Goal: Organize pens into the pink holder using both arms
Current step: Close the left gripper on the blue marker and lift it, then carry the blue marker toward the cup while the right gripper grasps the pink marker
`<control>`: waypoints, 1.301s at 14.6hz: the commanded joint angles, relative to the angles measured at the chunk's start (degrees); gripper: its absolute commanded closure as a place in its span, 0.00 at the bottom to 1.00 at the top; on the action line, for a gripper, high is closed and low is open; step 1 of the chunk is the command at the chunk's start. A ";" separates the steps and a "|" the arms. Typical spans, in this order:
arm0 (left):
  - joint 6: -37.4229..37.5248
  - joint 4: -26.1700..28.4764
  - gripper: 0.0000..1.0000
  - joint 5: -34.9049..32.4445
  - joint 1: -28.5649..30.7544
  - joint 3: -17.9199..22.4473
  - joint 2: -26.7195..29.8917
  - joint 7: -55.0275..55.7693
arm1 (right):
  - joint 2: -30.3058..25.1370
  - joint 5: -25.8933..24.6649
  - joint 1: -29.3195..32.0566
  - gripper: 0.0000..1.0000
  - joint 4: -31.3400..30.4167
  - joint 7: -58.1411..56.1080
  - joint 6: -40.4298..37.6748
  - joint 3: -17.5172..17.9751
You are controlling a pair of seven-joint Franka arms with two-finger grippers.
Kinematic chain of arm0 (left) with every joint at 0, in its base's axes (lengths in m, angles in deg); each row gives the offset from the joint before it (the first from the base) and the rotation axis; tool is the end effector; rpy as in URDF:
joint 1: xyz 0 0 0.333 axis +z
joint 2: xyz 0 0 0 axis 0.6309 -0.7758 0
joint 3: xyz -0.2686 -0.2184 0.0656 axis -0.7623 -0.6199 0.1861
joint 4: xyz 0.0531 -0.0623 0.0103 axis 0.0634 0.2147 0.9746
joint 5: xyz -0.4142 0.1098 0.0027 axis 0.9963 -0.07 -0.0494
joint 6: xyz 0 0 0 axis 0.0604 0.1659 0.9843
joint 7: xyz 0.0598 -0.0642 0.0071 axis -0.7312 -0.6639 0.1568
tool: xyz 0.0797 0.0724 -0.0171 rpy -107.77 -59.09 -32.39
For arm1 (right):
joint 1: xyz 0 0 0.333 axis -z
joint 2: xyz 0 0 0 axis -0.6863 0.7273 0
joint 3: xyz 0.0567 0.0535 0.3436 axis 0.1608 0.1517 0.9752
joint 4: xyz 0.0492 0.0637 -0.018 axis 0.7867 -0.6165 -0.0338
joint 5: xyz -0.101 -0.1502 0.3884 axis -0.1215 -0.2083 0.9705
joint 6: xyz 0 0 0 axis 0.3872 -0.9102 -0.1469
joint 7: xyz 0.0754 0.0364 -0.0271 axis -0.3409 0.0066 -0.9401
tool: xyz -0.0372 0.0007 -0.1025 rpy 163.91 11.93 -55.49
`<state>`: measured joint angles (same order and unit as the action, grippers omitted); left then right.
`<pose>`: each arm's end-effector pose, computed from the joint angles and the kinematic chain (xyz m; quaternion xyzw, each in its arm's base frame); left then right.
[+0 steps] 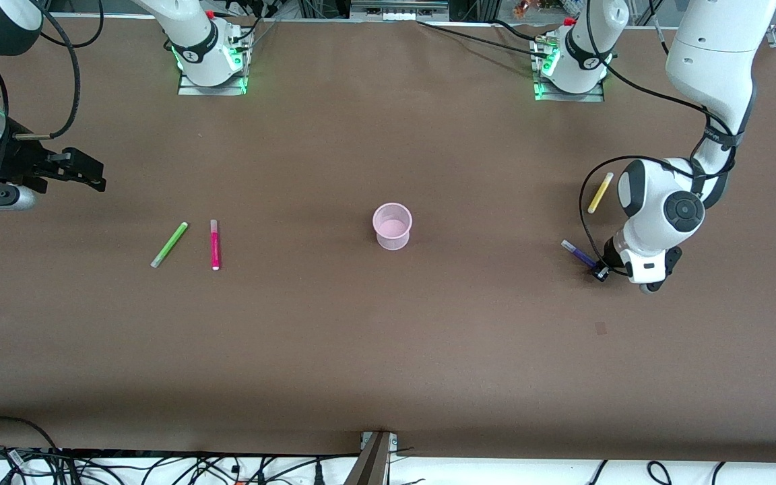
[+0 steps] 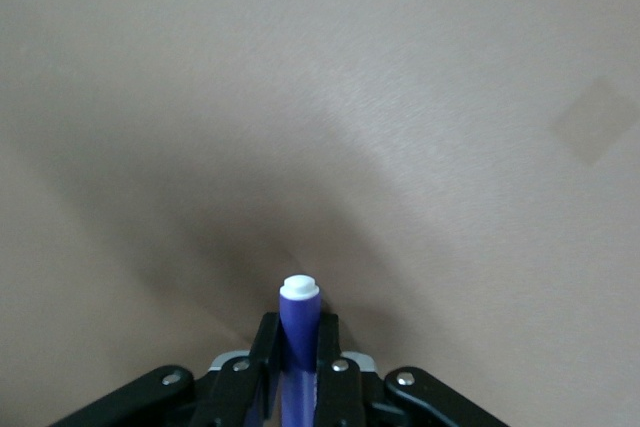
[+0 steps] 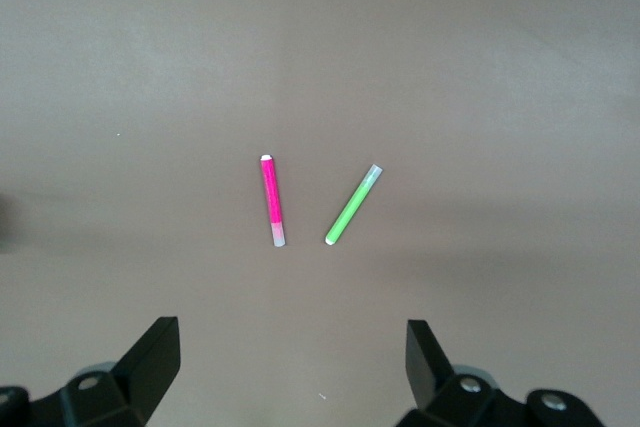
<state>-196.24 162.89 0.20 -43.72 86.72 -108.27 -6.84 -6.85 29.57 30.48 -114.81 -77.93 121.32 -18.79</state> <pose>0.6247 -0.0059 0.1805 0.9053 0.4245 0.0138 0.0030 0.6261 0.0370 0.6143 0.9995 0.0229 -0.0185 0.0086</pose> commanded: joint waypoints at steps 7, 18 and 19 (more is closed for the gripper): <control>28.47 -22.95 1.00 -0.16 -8.73 -0.74 6.23 8.96 | 2.33 -0.81 0.03 0.00 0.55 -0.09 0.68 -0.11; 27.42 -34.99 1.00 -3.83 -25.79 -0.39 -1.40 33.49 | 7.43 5.07 -0.50 0.00 -13.31 -4.83 14.18 0.93; 27.42 -36.05 1.00 -6.28 -27.02 -0.48 -2.46 35.51 | 7.78 5.07 -0.50 0.00 -16.47 -4.83 18.48 1.03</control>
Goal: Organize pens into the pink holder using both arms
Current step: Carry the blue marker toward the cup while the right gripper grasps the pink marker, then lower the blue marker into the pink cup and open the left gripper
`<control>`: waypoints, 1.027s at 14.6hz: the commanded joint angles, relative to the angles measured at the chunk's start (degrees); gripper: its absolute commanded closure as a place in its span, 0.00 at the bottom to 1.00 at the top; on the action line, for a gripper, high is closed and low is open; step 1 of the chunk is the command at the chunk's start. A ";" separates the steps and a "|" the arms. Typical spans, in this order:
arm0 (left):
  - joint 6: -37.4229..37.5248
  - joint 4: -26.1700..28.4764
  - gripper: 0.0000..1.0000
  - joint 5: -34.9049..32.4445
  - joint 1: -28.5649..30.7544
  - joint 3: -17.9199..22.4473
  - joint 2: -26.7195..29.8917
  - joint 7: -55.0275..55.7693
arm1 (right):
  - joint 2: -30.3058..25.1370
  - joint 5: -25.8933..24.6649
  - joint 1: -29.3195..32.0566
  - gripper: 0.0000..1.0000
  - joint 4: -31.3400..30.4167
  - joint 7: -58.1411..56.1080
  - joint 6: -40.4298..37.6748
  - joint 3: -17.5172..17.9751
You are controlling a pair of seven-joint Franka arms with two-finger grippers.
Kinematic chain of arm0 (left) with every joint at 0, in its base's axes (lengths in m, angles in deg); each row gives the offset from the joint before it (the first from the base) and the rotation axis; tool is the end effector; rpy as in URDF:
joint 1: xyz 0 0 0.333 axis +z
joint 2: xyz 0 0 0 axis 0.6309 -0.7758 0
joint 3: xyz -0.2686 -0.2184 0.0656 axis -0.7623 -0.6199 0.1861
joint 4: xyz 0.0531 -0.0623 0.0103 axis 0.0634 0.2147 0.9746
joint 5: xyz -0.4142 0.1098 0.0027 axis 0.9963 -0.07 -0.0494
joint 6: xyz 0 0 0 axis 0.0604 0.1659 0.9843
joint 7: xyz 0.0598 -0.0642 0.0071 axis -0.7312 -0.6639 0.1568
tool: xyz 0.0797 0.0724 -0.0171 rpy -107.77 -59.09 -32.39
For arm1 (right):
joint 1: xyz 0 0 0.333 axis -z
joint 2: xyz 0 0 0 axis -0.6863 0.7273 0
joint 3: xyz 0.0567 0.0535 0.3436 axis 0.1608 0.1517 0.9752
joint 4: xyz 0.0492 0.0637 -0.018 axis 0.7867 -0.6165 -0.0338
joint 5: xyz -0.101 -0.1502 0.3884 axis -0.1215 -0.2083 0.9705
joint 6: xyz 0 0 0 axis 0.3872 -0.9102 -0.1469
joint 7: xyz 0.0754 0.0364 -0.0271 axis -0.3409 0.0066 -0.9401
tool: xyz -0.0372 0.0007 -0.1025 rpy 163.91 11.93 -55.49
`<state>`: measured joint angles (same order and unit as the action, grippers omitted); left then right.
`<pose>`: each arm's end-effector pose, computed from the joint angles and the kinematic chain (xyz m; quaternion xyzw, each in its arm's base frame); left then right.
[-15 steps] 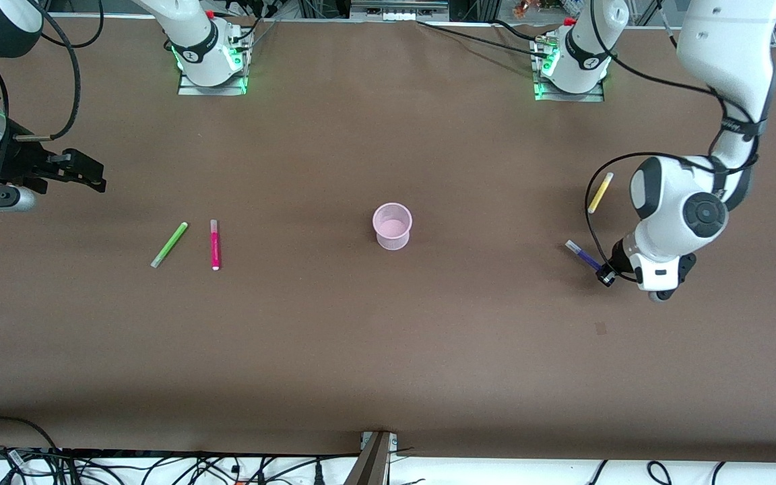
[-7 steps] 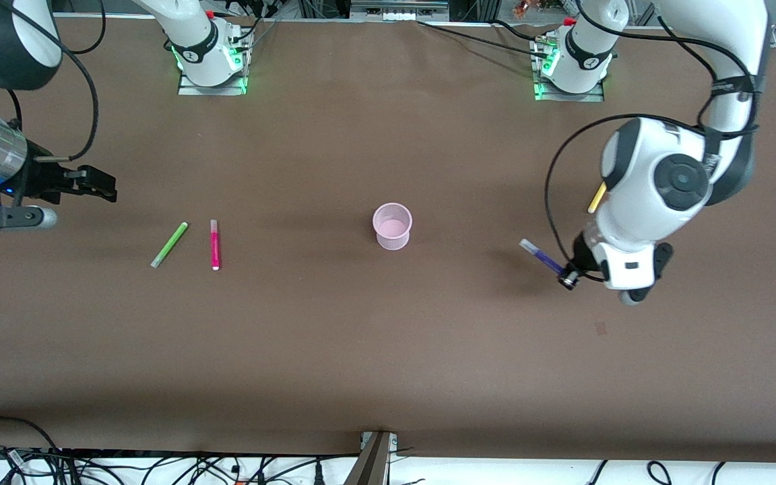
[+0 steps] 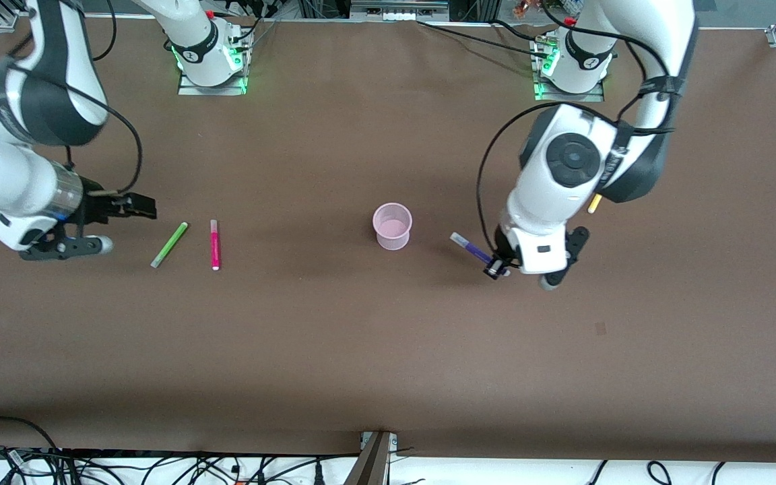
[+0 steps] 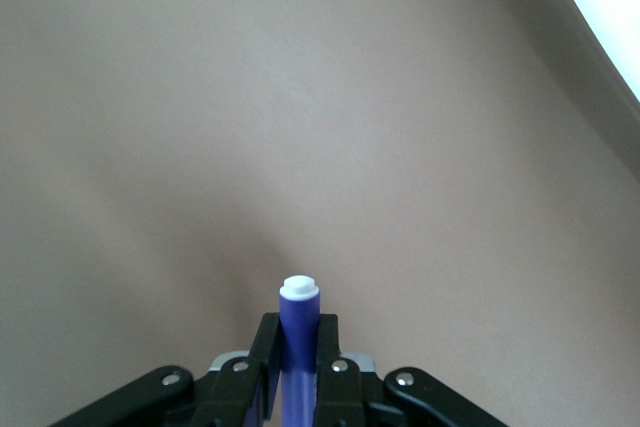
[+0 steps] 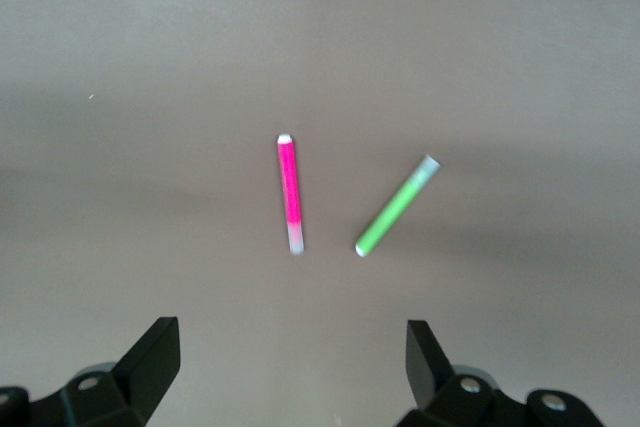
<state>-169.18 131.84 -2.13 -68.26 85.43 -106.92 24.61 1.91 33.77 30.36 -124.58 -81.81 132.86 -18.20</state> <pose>0.6698 -0.3399 0.3994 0.8904 0.4511 0.0398 0.0448 0.6556 0.0554 0.4462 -0.9955 -0.0518 0.0785 0.0149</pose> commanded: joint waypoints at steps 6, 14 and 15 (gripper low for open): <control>0.62 -6.07 1.00 -19.16 -8.64 0.90 -5.40 16.19 | 6.05 0.87 -0.47 0.00 -13.92 -2.45 23.31 2.90; 5.97 -5.63 1.00 -34.99 -19.63 1.07 -8.73 33.78 | 15.10 4.64 -0.38 0.02 -15.25 -6.40 36.06 2.90; 6.94 -5.63 1.00 -36.74 -20.42 1.07 -9.44 34.66 | 15.98 4.74 -0.47 0.02 -15.34 -6.40 37.73 2.90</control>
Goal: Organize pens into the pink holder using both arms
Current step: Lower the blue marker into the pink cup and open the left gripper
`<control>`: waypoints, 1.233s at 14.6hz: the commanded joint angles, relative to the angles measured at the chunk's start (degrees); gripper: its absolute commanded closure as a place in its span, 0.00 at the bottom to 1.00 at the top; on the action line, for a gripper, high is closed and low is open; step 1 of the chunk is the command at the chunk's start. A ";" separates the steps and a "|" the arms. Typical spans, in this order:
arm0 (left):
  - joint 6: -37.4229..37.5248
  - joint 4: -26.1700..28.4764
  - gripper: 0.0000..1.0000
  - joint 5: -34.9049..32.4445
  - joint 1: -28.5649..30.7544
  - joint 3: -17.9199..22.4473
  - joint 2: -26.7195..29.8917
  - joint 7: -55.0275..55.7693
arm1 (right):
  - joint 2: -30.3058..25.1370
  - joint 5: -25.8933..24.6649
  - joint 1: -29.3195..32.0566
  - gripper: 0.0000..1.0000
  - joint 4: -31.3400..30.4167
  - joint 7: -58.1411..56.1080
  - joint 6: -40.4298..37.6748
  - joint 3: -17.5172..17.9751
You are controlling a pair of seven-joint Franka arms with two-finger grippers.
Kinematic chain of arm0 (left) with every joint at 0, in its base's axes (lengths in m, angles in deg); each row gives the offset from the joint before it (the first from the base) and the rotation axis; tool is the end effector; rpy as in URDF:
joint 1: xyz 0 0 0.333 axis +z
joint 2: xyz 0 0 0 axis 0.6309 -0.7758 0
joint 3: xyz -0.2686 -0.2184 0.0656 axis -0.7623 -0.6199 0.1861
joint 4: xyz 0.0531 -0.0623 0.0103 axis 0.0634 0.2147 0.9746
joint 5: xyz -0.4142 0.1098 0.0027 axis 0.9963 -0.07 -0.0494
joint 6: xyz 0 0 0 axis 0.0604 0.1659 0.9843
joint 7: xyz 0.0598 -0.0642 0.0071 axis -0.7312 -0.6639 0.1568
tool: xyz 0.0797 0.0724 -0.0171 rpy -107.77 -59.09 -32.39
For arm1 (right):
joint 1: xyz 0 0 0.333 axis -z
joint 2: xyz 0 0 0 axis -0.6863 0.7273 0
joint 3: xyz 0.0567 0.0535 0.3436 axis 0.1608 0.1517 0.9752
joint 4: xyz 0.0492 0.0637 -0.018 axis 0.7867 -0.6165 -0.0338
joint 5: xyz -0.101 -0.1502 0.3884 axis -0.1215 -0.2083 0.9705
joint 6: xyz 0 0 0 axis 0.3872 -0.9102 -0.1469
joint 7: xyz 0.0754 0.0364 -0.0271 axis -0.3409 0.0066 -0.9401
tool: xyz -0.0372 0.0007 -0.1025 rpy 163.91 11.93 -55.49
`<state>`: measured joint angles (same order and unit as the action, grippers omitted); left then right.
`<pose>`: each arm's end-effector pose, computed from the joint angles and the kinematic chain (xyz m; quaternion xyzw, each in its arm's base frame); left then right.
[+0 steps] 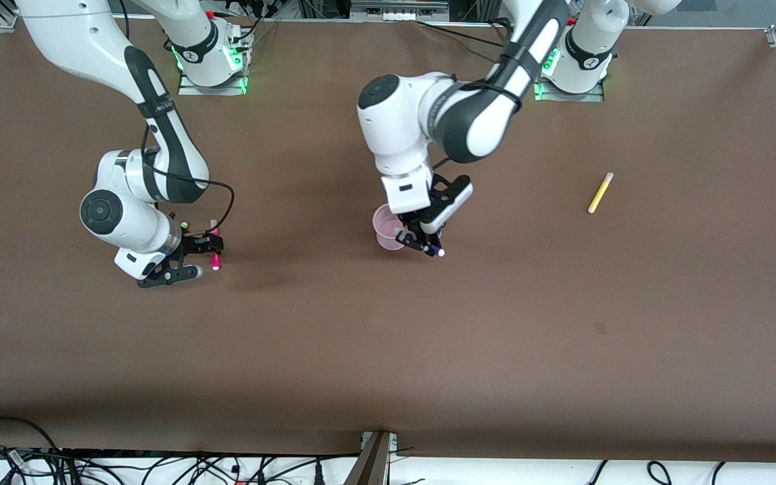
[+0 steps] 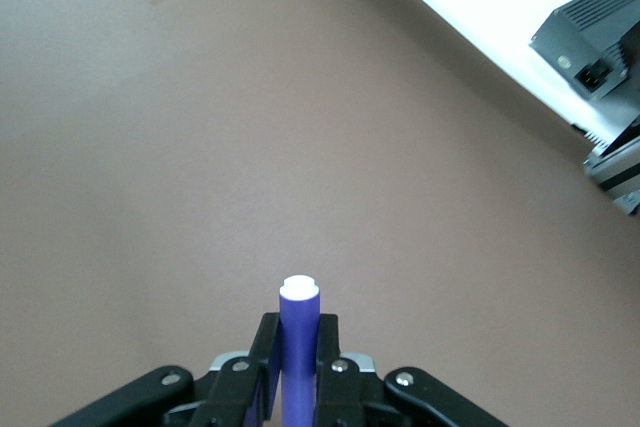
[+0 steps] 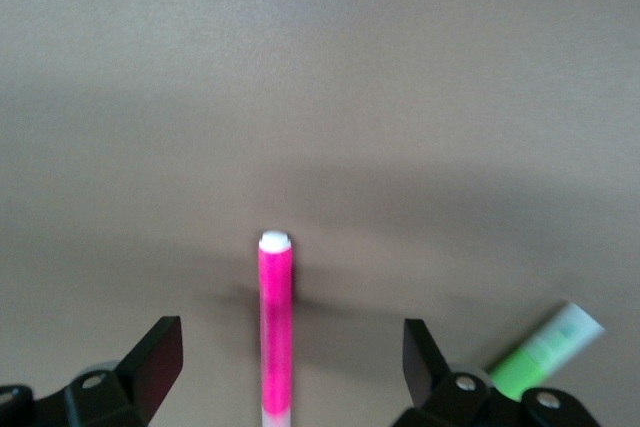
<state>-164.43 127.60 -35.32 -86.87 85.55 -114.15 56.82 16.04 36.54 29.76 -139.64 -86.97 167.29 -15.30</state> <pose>0.5593 -0.5263 0.3417 -0.8713 -0.4167 -0.2525 0.0590 0.6413 0.0826 0.2084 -0.9947 -0.0969 0.0320 0.0127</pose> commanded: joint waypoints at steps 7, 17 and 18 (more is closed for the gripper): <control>6.59 -1.48 1.00 -6.99 -5.59 1.13 -3.88 5.27 | -0.78 1.97 0.22 0.31 -4.84 -1.34 3.75 0.09; 8.62 -4.73 1.00 -8.58 -7.79 1.31 -7.13 6.95 | -1.40 2.41 0.04 0.50 -6.26 -0.64 4.80 0.18; 8.62 -4.82 1.00 -8.49 -8.05 1.57 -7.39 7.03 | -1.22 2.59 0.04 0.50 -6.26 0.06 5.33 1.05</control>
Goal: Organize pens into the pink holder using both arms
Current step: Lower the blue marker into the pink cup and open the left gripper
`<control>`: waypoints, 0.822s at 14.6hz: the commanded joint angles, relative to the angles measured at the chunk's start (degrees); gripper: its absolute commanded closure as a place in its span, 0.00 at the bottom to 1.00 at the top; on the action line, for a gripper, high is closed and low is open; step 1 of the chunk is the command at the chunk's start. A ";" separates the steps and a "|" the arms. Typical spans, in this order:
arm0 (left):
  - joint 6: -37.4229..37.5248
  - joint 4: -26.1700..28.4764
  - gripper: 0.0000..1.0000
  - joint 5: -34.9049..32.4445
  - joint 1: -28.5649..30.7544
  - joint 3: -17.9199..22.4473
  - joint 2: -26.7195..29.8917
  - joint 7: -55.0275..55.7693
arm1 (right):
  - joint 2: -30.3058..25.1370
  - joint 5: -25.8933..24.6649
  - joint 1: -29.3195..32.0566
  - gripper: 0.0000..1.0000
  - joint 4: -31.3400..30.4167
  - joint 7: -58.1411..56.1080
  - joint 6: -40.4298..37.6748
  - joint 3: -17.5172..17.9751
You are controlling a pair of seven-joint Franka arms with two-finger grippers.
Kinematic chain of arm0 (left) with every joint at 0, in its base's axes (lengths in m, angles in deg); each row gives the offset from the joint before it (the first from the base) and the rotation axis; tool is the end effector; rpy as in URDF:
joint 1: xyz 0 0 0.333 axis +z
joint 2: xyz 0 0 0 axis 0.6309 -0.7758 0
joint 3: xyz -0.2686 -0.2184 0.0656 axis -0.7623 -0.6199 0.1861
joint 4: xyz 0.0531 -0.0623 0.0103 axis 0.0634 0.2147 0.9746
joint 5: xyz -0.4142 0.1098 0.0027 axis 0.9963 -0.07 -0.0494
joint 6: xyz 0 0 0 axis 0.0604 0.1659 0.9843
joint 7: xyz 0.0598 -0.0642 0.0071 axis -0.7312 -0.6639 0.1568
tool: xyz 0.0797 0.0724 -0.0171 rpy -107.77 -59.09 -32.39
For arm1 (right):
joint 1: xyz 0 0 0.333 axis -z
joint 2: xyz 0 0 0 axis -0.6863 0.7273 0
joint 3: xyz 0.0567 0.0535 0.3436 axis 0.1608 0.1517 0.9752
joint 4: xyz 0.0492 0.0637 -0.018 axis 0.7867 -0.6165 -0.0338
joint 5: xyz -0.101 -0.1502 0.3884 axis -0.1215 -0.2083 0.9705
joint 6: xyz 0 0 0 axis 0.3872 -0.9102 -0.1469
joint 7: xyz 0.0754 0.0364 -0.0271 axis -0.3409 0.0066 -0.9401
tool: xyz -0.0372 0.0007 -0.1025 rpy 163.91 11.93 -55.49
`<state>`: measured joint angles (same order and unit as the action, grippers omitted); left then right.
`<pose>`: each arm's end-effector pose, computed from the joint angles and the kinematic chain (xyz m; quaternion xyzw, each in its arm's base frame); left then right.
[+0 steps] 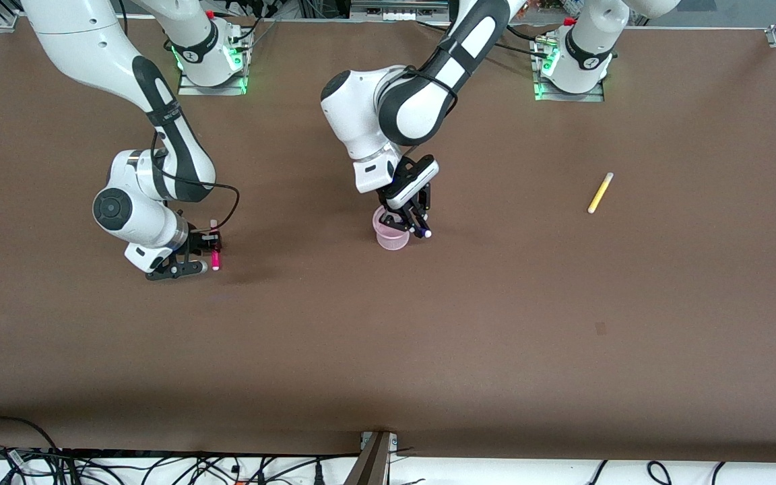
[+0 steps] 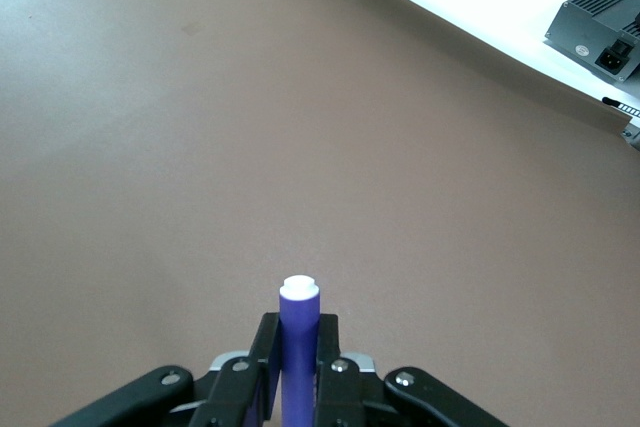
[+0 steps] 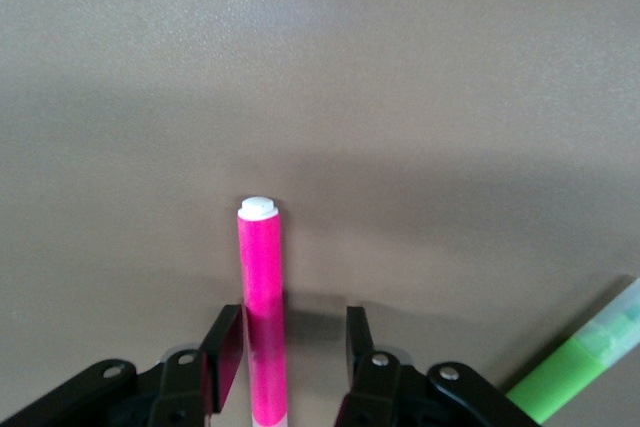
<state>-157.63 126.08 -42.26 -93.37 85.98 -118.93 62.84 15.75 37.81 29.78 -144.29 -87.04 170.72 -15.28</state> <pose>0.5079 -0.5702 0.2890 -0.8606 -0.3868 -0.3089 0.1194 0.6164 0.0766 0.1844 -0.9954 -0.0856 0.0397 0.0163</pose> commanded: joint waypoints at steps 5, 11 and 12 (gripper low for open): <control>1.73 -3.29 0.98 -1.56 -1.73 1.31 -2.62 1.01 | -0.49 1.41 -0.24 0.51 -1.25 1.81 2.69 1.65; 1.82 -3.47 0.17 -1.56 -1.64 1.31 -2.62 0.92 | 0.56 1.41 -0.06 0.89 -1.34 1.20 3.93 1.65; 1.82 -3.47 0.04 -1.56 -1.64 1.40 -2.62 0.92 | 0.56 1.41 0.02 0.97 -1.25 1.28 3.93 1.65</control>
<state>-157.48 124.70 -42.26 -94.03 86.48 -120.42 63.07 16.36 38.23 29.69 -144.66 -85.28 173.11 -13.76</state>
